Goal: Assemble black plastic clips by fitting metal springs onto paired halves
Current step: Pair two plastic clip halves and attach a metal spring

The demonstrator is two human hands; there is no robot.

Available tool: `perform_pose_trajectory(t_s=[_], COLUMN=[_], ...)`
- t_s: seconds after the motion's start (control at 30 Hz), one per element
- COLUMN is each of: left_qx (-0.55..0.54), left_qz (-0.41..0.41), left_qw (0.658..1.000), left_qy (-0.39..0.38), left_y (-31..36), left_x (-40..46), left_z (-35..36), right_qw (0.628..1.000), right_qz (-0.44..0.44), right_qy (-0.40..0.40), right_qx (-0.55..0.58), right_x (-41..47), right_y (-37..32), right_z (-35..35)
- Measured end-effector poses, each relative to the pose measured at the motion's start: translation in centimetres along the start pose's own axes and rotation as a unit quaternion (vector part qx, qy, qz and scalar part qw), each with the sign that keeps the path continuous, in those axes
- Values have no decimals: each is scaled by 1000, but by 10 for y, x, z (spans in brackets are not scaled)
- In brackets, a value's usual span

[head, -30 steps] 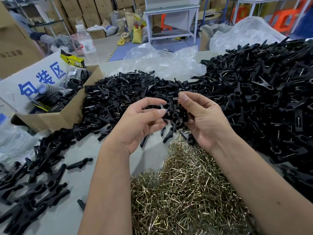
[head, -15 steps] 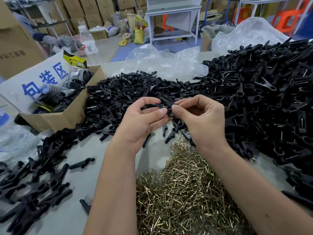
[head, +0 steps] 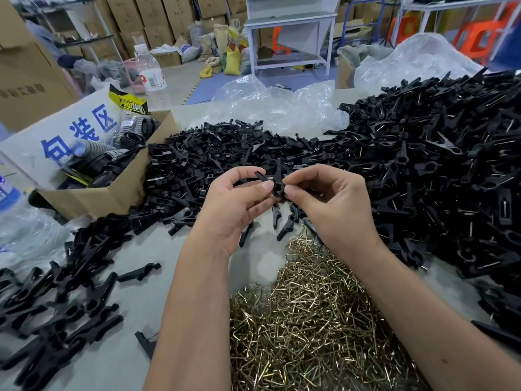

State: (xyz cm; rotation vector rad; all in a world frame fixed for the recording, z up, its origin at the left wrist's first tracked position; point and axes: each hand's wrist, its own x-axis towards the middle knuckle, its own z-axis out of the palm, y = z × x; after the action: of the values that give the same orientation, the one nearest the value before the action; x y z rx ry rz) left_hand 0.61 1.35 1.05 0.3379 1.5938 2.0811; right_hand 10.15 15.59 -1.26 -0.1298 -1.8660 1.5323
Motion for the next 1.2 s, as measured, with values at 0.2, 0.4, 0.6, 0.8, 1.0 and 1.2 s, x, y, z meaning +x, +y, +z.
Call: perform_pose_trajectory(t_s=[0.2,0.4,0.6,0.8,1.0,1.2], left_qx=[51,81,58,59,65,98], left_qz=[-4,7,-2,4,12,31], left_qw=[998,996,998,998,996,993], left_qy=[-25,-44,-39,-36,-55,-63], left_y=[0,0,-2,-1,-3,-4], left_x=[-2,-3,-1,-1,-2,0], left_z=[-2,1,2,1,3,1], right_qw=[997,979,979,990,992,987], right_qz=[52,164,160,125,114,138], right_qy=[-25,11,3,-17,-17,-5], right_qx=[56,120,130,70,55,84], right_x=[3,5,6,5,5,5], right_y=[-2,1,2,2,1,1], right_z=[-3,-3,-3,-6,-6,-7])
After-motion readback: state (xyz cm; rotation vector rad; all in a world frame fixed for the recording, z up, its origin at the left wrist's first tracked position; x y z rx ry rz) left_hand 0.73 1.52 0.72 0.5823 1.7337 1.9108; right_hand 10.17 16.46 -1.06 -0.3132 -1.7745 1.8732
